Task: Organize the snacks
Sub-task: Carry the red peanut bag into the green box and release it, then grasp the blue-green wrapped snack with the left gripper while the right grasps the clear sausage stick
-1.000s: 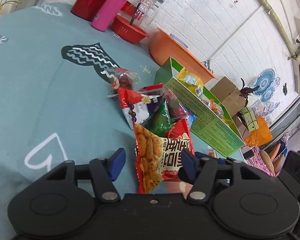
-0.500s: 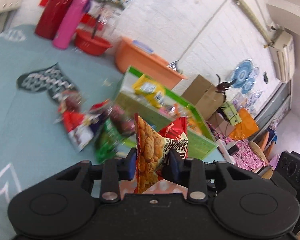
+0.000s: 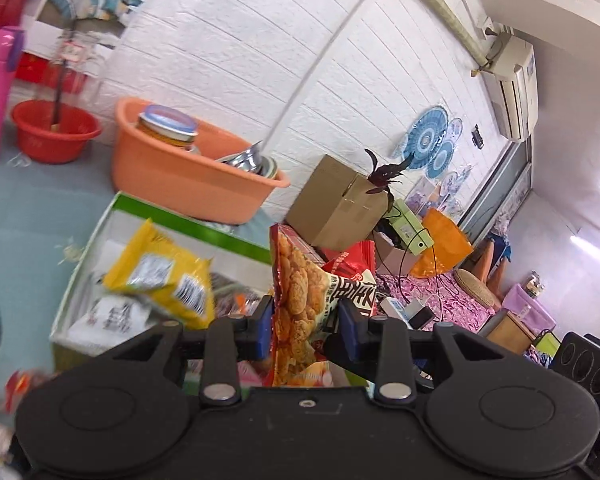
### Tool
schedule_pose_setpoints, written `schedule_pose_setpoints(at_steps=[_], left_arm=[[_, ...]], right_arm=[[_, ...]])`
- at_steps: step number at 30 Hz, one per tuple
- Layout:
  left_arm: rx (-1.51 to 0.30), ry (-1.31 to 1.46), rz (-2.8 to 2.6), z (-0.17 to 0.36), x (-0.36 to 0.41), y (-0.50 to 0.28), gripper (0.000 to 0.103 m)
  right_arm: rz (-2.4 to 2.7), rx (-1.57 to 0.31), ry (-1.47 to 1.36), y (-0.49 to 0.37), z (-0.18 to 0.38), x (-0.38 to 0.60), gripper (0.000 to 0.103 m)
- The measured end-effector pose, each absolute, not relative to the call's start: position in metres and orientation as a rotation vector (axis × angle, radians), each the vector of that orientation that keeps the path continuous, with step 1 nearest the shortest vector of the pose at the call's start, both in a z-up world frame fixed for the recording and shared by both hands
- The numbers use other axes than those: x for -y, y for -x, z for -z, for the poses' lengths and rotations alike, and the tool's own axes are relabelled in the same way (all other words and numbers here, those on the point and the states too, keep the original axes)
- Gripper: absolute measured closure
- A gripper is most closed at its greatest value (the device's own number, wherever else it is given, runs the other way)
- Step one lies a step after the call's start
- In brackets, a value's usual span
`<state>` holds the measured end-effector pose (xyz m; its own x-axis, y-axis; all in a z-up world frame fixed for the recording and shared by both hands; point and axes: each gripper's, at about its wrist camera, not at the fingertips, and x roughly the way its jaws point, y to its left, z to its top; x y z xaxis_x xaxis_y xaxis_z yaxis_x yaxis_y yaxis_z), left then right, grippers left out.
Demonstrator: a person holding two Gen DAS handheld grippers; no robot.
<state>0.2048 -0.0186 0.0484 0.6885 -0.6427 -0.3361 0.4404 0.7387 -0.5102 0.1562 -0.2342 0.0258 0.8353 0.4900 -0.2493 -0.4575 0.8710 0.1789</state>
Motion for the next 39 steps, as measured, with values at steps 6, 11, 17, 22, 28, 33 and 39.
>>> schedule_pose_setpoints(at_steps=[6,11,17,22,28,33,39], left_arm=[[-0.567,0.394,0.644,-0.046,0.040,-0.256,0.068],[-0.607,0.355,0.591,-0.033,0.049,-0.283,0.068],[-0.651,0.274,0.510,-0.005,0.050,-0.287,0.011],[-0.646,0.261,0.500,-0.010,0.045,-0.276,0.000],[-0.540,0.282,0.471,-0.039,0.035,-0.235,0.000],[-0.499,0.299,0.459,-0.055,0.014,-0.187,0.000],[-0.507,0.319,0.412,-0.044,-0.016,-0.134,0.000]], right_arm=[[-0.432,-0.286,-0.145,-0.195,-0.022,0.254,0.044],[-0.405,-0.299,-0.176,-0.219,-0.012,0.264,0.045],[-0.306,-0.376,-0.049,-0.240,0.015,0.255,0.017],[-0.293,-0.389,-0.061,-0.230,0.021,0.261,0.011],[-0.321,-0.296,-0.068,-0.192,-0.012,0.261,0.000],[-0.367,-0.244,-0.054,-0.148,-0.030,0.256,0.000],[-0.442,-0.284,-0.085,-0.112,-0.022,0.246,0.000]])
